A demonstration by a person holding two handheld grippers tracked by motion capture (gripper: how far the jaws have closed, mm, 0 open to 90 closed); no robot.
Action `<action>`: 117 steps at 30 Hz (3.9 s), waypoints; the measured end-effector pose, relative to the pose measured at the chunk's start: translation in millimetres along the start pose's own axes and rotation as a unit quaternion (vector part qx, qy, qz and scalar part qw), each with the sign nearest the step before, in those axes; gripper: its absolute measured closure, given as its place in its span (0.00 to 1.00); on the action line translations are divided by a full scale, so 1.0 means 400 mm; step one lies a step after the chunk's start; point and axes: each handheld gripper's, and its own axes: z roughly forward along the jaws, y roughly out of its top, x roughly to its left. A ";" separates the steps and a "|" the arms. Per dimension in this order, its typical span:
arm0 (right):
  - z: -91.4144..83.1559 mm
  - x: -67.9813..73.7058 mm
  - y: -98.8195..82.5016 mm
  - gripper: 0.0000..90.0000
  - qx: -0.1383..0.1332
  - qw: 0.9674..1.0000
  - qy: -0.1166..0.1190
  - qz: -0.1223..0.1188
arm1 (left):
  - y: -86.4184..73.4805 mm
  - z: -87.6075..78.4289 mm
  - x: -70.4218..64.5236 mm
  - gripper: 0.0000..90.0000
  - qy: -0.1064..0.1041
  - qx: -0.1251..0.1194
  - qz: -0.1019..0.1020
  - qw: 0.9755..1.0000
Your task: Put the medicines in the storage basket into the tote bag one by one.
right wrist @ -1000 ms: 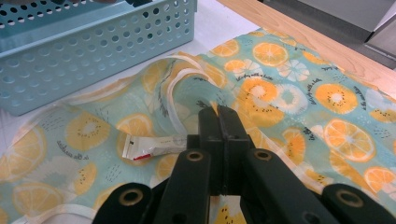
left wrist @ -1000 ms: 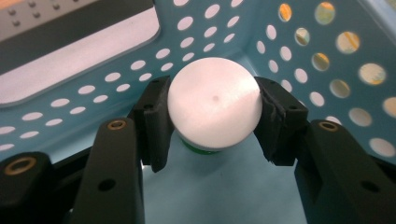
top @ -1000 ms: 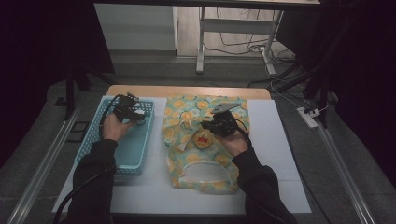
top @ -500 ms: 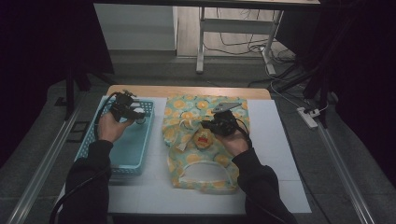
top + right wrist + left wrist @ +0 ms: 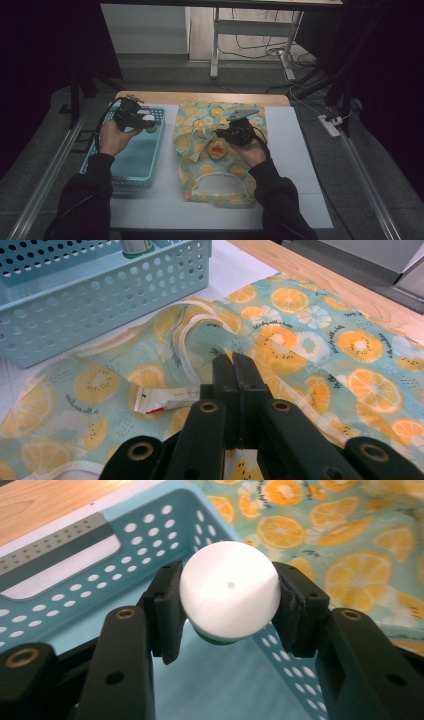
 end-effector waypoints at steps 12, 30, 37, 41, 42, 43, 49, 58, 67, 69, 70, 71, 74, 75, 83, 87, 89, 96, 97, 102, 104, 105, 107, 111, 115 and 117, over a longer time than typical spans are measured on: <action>0.001 0.001 0.001 1.00 0.001 1.000 -0.001 0.000 | -0.004 -0.050 -0.051 0.57 -0.018 -0.013 0.020 1.000; -0.001 -0.001 0.001 1.00 0.001 1.000 -0.001 0.001 | -0.005 -0.086 -0.145 0.57 -0.060 -0.022 0.057 0.996; 0.000 -0.002 0.000 1.00 0.002 1.000 -0.002 0.002 | -0.009 -0.092 -0.174 0.57 -0.073 -0.024 0.067 0.995; 0.000 -0.003 0.000 1.00 0.002 1.000 -0.002 0.002 | -0.008 -0.094 -0.191 0.57 -0.081 -0.025 0.075 0.994; 0.000 -0.003 0.000 1.00 0.002 1.000 -0.002 0.002 | -0.008 -0.094 -0.195 0.57 -0.083 -0.025 0.077 0.993; 0.000 -0.003 0.000 1.00 0.002 1.000 -0.002 0.002 | -0.008 -0.093 -0.201 0.57 -0.084 -0.027 0.076 0.993; -0.001 -0.004 0.000 1.00 0.002 1.000 -0.002 0.003 | -0.007 -0.089 -0.225 0.57 -0.093 -0.025 0.087 0.992; -0.001 -0.006 -0.001 1.00 0.001 1.000 -0.003 0.004 | 0.003 -0.077 -0.273 0.57 -0.112 -0.026 0.107 0.988; -0.004 -0.008 0.000 1.00 -0.001 1.000 -0.004 0.006 | 0.029 -0.040 -0.339 0.57 -0.137 -0.023 0.135 0.981; -0.005 -0.008 0.001 1.00 -0.002 1.000 -0.005 0.007 | 0.034 -0.029 -0.350 0.57 -0.139 -0.021 0.140 0.980; -0.005 -0.008 0.001 1.00 -0.002 1.000 -0.005 0.007 | 0.036 -0.023 -0.355 0.57 -0.141 -0.020 0.142 0.980; -0.005 -0.009 0.001 1.00 -0.002 1.000 -0.005 0.007 | 0.038 -0.017 -0.360 0.57 -0.144 -0.019 0.143 0.979; -0.006 -0.009 0.001 1.00 -0.002 1.000 -0.006 0.007 | 0.043 0.003 -0.373 0.57 -0.147 -0.016 0.147 0.978; -0.006 -0.009 0.001 1.00 -0.003 1.000 -0.006 0.008 | 0.045 0.010 -0.377 0.57 -0.149 -0.014 0.150 0.977; -0.004 -0.012 0.000 1.00 -0.003 1.000 -0.005 0.009 | 0.065 0.069 -0.411 0.57 -0.142 -0.004 0.166 0.976; -0.005 -0.012 0.000 1.00 -0.003 1.000 -0.007 0.010 | 0.074 0.103 -0.422 0.57 -0.138 0.000 0.172 0.975; -0.006 -0.012 0.000 1.00 -0.004 1.000 -0.008 0.010 | 0.078 0.120 -0.426 0.57 -0.137 0.001 0.173 0.975; -0.006 -0.013 0.001 1.00 -0.006 1.000 -0.010 0.008 | 0.100 0.169 -0.434 0.57 -0.123 0.003 0.176 0.977; -0.006 -0.013 0.001 1.00 -0.006 1.000 -0.011 0.008 | 0.103 0.175 -0.435 0.57 -0.120 0.001 0.177 0.977; -0.005 -0.014 0.000 1.00 -0.007 1.000 -0.012 0.008 | 0.118 0.205 -0.435 0.56 -0.115 0.000 0.175 0.978; -0.005 -0.015 -0.001 1.00 -0.007 1.000 -0.013 0.009 | 0.122 0.218 -0.436 0.56 -0.110 0.002 0.176 0.978; -0.005 -0.016 -0.002 1.00 -0.006 1.000 -0.013 0.011 | 0.124 0.224 -0.436 0.56 -0.108 0.003 0.177 0.978; -0.004 -0.018 -0.003 1.00 -0.007 1.000 -0.014 0.011 | 0.128 0.235 -0.434 0.56 -0.105 0.005 0.175 0.979; -0.002 -0.020 -0.005 1.00 -0.006 1.000 -0.016 0.012 | 0.134 0.253 -0.430 0.56 -0.103 0.003 0.171 0.980; -0.002 -0.021 -0.006 1.00 -0.006 1.000 -0.017 0.013 | 0.139 0.268 -0.429 0.56 -0.099 0.005 0.169 0.981; -0.003 -0.022 -0.006 1.00 -0.006 1.000 -0.018 0.013 | 0.141 0.275 -0.429 0.56 -0.098 0.006 0.166 0.981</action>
